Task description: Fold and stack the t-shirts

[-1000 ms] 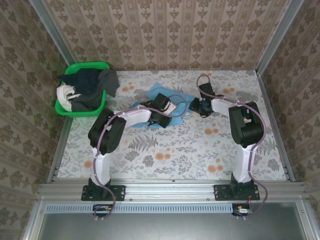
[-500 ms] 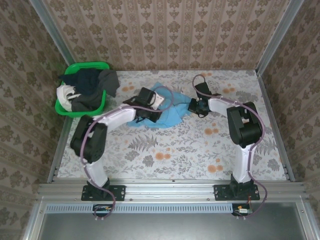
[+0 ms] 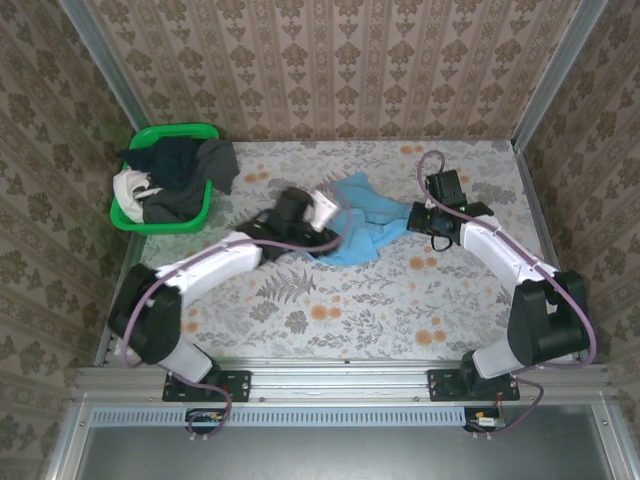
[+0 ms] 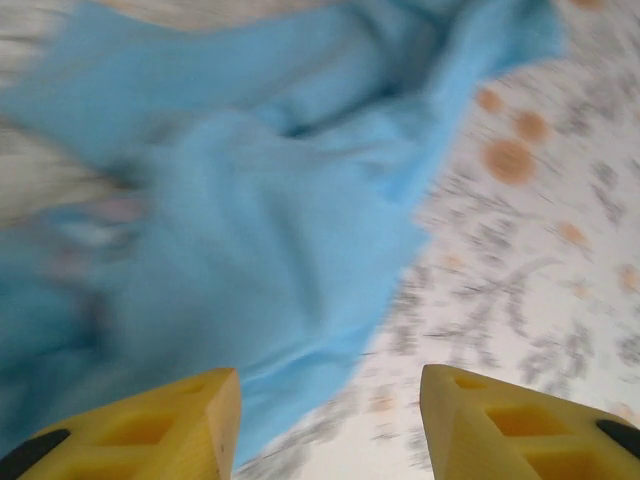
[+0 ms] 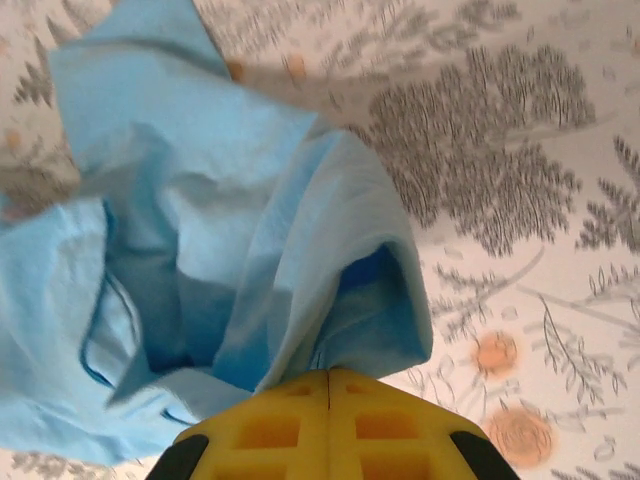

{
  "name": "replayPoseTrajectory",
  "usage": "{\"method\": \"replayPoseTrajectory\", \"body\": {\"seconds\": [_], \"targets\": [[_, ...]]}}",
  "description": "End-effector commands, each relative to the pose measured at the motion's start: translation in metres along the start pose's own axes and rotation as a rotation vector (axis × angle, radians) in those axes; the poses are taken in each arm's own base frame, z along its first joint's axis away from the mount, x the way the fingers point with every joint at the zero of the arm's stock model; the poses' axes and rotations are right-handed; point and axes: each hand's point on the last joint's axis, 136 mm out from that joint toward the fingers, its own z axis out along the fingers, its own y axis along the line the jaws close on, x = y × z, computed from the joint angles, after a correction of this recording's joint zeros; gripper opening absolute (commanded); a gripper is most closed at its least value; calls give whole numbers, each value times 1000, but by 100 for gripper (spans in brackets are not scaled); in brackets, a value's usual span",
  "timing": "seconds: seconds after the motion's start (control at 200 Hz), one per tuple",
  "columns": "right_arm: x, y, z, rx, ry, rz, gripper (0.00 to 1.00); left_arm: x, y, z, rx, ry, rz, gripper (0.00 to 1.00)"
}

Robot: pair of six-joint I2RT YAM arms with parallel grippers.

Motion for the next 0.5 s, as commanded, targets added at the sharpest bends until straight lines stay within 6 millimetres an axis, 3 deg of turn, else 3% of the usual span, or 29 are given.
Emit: {"method": "replayPoseTrajectory", "body": {"seconds": [0.0,0.105,0.2,0.345,0.495], "targets": [[-2,-6,-21,-15,-44,5,0,14,-32,50,80,54,21,55],[3,-15,-19,-5,-25,38,0,19,-49,82,68,78,68,61],[8,-22,-15,-6,-4,71,0,23,-40,101,-7,95,51,65],[13,-26,-12,-28,-1,110,0,14,-19,114,-126,61,-89,74],[19,-29,-6,-44,12,134,0,0,-21,123,-150,-19,-199,83]]}}
